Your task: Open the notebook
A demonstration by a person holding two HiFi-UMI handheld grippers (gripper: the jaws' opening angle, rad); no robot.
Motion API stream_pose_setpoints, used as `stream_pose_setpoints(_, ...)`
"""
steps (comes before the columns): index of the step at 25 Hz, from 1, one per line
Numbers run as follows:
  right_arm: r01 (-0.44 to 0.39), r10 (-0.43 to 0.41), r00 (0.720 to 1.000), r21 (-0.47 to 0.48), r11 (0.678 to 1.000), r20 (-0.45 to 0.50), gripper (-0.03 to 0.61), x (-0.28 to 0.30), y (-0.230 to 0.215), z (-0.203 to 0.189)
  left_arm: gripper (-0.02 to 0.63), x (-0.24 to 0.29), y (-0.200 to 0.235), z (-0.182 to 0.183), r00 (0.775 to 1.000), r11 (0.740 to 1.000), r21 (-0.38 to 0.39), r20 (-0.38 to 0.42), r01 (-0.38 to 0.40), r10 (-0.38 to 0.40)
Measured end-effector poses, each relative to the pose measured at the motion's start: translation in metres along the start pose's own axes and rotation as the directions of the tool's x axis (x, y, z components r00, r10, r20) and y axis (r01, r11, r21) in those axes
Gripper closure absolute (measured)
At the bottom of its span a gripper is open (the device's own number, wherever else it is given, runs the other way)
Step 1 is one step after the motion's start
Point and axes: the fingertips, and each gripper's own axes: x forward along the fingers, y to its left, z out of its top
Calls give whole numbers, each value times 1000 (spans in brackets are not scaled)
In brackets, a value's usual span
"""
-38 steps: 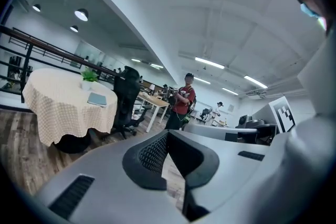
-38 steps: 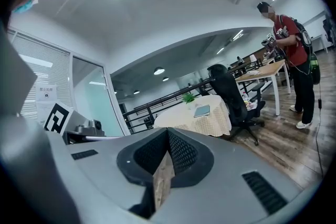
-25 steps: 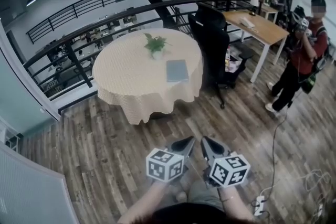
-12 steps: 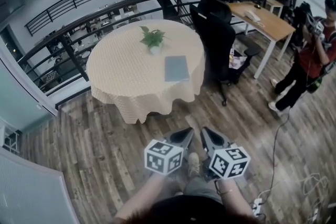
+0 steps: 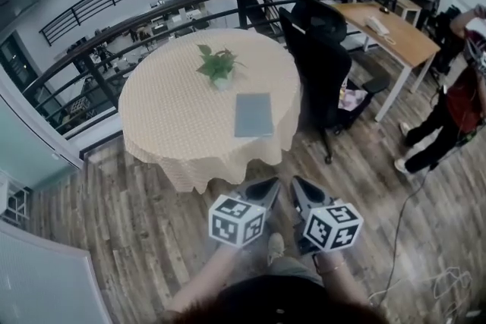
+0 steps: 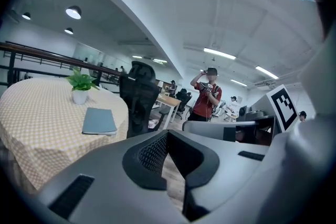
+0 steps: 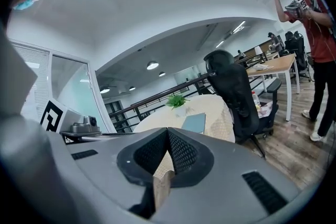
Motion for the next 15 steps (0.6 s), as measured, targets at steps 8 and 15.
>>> stream_pose_setpoints(8, -46, 46, 998, -19, 999, -31, 568, 61, -47, 36, 604, 64, 44, 37, 999, 999, 12, -2, -49, 49)
stream_pose_setpoints(15, -87, 85, 994, -28, 996, -64, 568, 97, -74, 53, 604, 108, 65, 53, 997, 997, -4, -7, -73, 73)
